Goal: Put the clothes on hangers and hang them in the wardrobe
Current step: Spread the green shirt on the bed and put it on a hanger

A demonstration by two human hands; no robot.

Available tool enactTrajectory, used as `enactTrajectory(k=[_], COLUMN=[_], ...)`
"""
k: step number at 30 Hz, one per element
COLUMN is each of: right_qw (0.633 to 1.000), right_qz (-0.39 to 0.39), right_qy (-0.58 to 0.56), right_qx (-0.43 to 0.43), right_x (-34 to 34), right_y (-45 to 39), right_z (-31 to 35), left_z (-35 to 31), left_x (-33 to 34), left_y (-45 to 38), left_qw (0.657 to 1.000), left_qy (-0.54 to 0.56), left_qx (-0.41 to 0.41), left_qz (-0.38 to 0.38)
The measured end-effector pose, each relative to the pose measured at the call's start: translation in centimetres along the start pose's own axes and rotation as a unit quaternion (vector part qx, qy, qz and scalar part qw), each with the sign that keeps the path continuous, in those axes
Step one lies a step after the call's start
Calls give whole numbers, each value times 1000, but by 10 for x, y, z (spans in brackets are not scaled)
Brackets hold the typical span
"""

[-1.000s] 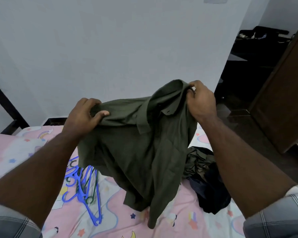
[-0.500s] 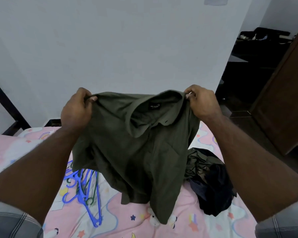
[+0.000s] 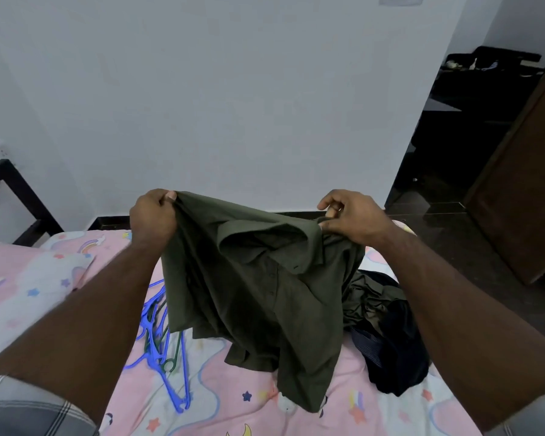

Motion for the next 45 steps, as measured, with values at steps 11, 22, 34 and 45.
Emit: enactTrajectory(k=[11, 22, 34, 45], right_qw=[979, 929, 993, 989], right_qz=[-141, -282, -96, -50], right_qy=[133, 218, 73, 138], right_qx=[-67, -95, 4, 16], right_x=[-37, -81, -40, -33], right_y=[4, -1, 3, 4], right_z=[9, 42, 16, 9], left_z=[-5, -25, -37, -32], left_x=[-15, -24, -32, -39], left_y=[0, 8, -1, -11], left_qw=[997, 996, 996, 995], left_qy=[53, 75, 58, 41], left_qx=[-26, 6, -2, -7], left_qz=[-52, -56, -72, -89])
Point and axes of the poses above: each hand's wrist, its own y-axis away from the middle knuckle, its own x-axis out of the palm, z = x × y, the point moved 7 cm from there along -y, towards the middle knuckle, and after that the axes turned 14 degrees about -x, right-handed, at the moved point
